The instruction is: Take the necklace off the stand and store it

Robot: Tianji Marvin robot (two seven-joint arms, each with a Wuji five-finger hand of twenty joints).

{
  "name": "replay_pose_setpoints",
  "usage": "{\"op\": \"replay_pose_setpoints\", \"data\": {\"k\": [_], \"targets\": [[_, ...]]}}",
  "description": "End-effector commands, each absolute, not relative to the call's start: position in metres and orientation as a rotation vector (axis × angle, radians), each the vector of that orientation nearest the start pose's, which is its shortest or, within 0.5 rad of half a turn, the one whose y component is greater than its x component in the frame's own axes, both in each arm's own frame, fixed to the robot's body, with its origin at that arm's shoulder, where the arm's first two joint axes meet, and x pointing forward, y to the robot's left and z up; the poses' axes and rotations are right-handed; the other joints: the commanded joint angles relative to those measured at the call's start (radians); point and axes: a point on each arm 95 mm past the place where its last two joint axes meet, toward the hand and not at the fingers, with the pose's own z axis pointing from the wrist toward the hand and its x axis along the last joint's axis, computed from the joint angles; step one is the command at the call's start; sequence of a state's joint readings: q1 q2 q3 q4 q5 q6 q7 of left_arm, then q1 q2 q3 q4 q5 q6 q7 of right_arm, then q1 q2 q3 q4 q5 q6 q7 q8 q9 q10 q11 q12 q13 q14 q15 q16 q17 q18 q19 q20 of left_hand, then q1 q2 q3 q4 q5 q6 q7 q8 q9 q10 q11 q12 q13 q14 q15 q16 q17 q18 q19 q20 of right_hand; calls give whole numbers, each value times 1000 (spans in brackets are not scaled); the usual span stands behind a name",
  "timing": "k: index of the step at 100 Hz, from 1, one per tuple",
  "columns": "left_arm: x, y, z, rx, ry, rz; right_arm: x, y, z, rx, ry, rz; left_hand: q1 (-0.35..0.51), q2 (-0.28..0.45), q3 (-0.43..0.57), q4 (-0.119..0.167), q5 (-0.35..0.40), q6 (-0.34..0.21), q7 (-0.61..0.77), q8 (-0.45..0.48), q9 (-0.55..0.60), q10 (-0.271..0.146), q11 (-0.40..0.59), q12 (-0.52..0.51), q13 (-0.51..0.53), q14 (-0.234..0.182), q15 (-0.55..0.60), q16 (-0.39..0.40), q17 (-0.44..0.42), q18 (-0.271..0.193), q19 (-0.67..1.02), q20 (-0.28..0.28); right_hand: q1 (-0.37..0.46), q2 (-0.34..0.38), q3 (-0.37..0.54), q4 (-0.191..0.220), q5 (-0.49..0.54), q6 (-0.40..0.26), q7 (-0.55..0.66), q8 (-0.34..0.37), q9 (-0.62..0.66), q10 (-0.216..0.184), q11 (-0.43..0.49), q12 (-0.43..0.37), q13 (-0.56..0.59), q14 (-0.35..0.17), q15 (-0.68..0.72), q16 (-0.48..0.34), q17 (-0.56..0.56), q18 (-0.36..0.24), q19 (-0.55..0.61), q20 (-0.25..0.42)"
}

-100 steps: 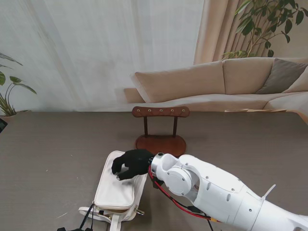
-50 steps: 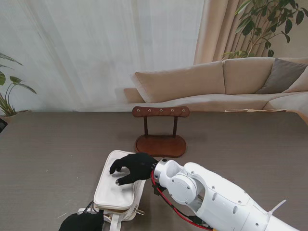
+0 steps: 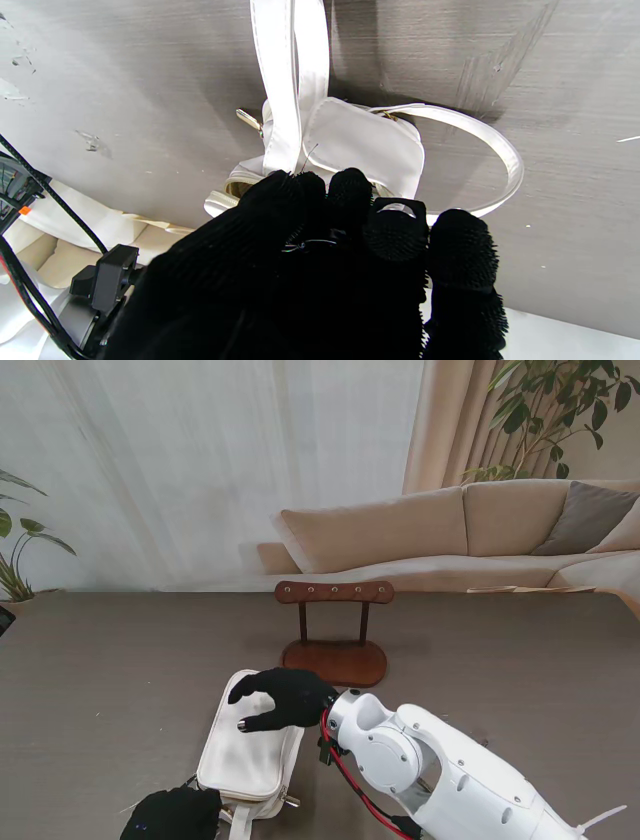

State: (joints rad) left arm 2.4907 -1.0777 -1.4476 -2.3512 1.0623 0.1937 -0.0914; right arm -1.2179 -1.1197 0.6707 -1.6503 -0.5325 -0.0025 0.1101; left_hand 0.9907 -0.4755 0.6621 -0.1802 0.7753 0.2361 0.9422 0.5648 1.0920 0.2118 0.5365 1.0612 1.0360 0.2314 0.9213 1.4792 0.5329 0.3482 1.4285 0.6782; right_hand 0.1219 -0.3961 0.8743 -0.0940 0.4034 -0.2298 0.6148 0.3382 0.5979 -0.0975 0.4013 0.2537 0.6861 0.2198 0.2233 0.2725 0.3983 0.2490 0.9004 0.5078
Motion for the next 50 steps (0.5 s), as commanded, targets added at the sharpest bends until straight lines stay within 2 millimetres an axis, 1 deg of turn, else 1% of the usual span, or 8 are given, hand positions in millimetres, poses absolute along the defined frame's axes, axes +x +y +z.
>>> {"op": "replay_pose_setpoints", "data": {"k": [1, 9, 14, 24, 33, 50], "targets": [[172, -15, -286, -1590, 1563, -1327, 386, 188, -272, 1240, 1856, 1983, 14, 16, 22, 0, 22, -45, 37, 5, 36, 5, 19, 11, 20, 0, 3, 6, -2, 8, 22, -2, -36, 20, -27, 23, -4, -25, -16, -24, -11, -10, -20, -13, 7, -5, -15, -5, -169, 25, -22, 7], [175, -14, -290, -1605, 1571, -1324, 396, 187, -267, 1220, 1823, 1947, 15, 15, 23, -1, 22, -44, 37, 5, 36, 7, 19, 11, 21, 0, 3, 6, -3, 8, 22, -2, -36, 22, -22, 24, 2, -18, -16, -23, -4, 4, -17, -11, 7, -12, -15, -7, -165, 22, -23, 9], [177, -14, -293, -1611, 1576, -1320, 403, 186, -265, 1215, 1812, 1916, 14, 15, 23, -1, 21, -45, 36, 5, 37, 5, 19, 11, 21, 0, 3, 6, -3, 8, 22, -2, -38, 25, -18, 24, 2, -2, -15, -22, -9, 20, -15, -10, 1, -17, -17, -8, -164, 20, -23, 11], [181, -13, -297, -1621, 1577, -1326, 417, 183, -267, 1214, 1800, 1850, 14, 15, 24, -1, 21, -45, 36, 5, 36, 6, 18, 12, 21, 0, 3, 6, -2, 8, 22, -2, -37, 25, -8, 25, -6, 21, -7, -18, -21, 69, 2, -1, -6, -20, -16, -9, -168, 16, -24, 14], [185, -13, -300, -1628, 1584, -1327, 429, 179, -271, 1208, 1812, 1780, 14, 14, 25, -1, 22, -45, 36, 5, 36, 7, 18, 12, 20, 1, 3, 6, -2, 9, 22, -2, -46, 33, -5, 24, -19, 71, 8, -12, -29, 99, 20, 8, -6, -23, -9, -7, -166, 14, -21, 17], [190, -11, -304, -1635, 1609, -1313, 447, 173, -284, 1209, 1857, 1663, 13, 14, 27, -2, 22, -46, 37, 5, 37, 6, 19, 12, 21, 1, 3, 6, -2, 9, 22, -2, -57, 43, -10, 23, -41, 101, 32, -9, -42, 118, 38, 15, -14, -27, -1, -6, -170, 8, -16, 19]]}}
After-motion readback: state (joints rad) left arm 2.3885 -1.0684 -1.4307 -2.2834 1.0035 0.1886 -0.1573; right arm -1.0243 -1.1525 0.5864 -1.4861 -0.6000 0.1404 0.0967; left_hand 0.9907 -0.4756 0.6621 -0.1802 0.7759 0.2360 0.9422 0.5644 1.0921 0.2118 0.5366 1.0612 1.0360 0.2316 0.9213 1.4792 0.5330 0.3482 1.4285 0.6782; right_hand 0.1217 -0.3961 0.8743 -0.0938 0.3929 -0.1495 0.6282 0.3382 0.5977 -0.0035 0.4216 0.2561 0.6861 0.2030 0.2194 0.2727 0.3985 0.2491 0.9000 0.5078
